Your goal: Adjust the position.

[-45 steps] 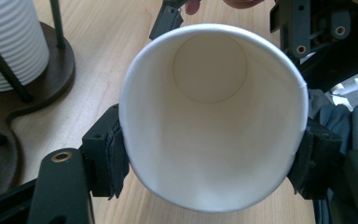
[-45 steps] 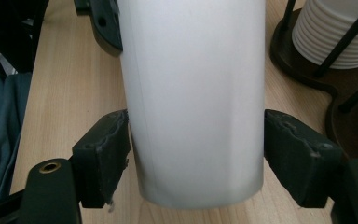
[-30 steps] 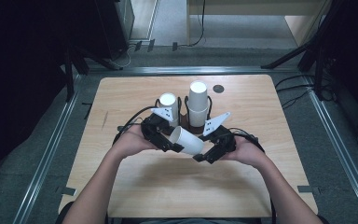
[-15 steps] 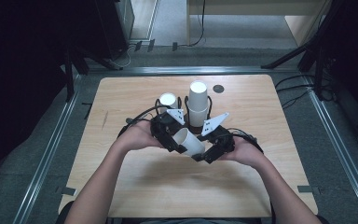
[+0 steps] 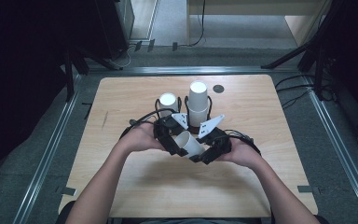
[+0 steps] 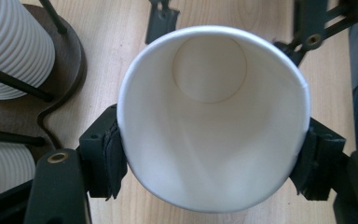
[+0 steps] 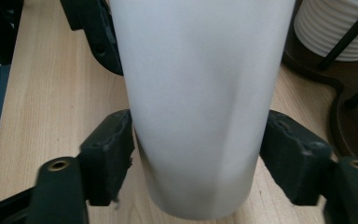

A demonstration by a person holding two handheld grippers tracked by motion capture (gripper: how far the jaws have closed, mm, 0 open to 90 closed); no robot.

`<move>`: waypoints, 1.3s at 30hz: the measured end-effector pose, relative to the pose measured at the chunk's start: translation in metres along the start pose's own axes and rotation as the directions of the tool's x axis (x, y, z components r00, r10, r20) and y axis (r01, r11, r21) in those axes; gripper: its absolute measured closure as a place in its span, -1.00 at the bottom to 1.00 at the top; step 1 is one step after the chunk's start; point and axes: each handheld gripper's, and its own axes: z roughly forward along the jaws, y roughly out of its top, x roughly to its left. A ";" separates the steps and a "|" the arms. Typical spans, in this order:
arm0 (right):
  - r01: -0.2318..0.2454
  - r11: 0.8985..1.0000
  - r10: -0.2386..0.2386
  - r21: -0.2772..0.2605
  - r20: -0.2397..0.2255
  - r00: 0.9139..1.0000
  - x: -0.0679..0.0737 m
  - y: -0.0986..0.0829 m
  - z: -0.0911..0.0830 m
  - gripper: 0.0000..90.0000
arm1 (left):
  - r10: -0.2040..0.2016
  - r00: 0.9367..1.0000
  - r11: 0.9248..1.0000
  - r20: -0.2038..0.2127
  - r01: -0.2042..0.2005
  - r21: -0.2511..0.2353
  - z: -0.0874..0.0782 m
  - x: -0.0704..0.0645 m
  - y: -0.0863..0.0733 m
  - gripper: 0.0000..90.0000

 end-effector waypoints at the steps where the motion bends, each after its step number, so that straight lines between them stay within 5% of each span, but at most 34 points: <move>1: 0.003 1.000 -0.003 0.004 0.003 1.000 0.000 0.000 0.000 -0.26 | -0.003 1.000 1.000 0.001 0.003 -0.002 0.000 0.000 0.000 -0.45; 12: 0.022 1.000 -0.022 -0.004 0.017 1.000 0.001 0.000 -0.005 -0.26 | -0.005 1.000 0.999 -0.003 0.005 -0.040 -0.001 0.001 -0.007 -0.60; 18: 0.005 0.999 -0.004 -0.032 0.029 1.000 -0.002 -0.001 -0.012 -0.26 | -0.048 0.999 0.993 -0.006 0.047 -0.110 -0.006 0.004 -0.012 -0.72; 22: 0.005 0.999 -0.003 -0.038 0.033 0.999 -0.002 -0.001 -0.015 -0.26 | -0.068 0.997 0.984 0.028 0.072 -0.163 -0.009 0.005 -0.016 -0.71; 26: 0.007 0.999 -0.006 -0.045 0.040 0.999 -0.002 -0.002 -0.017 -0.26 | -0.073 0.997 0.983 0.016 0.075 -0.169 -0.008 0.005 -0.018 -0.71; 34: 0.001 0.999 0.001 -0.053 0.040 0.999 -0.003 -0.004 -0.020 -0.27 | -0.132 0.991 0.964 0.013 0.131 -0.230 -0.001 0.004 -0.022 -0.72; 39: -0.010 0.998 0.012 -0.059 0.032 0.999 -0.004 -0.004 -0.021 -0.27 | -0.170 0.985 0.946 0.026 0.171 -0.275 0.000 0.002 -0.025 -0.71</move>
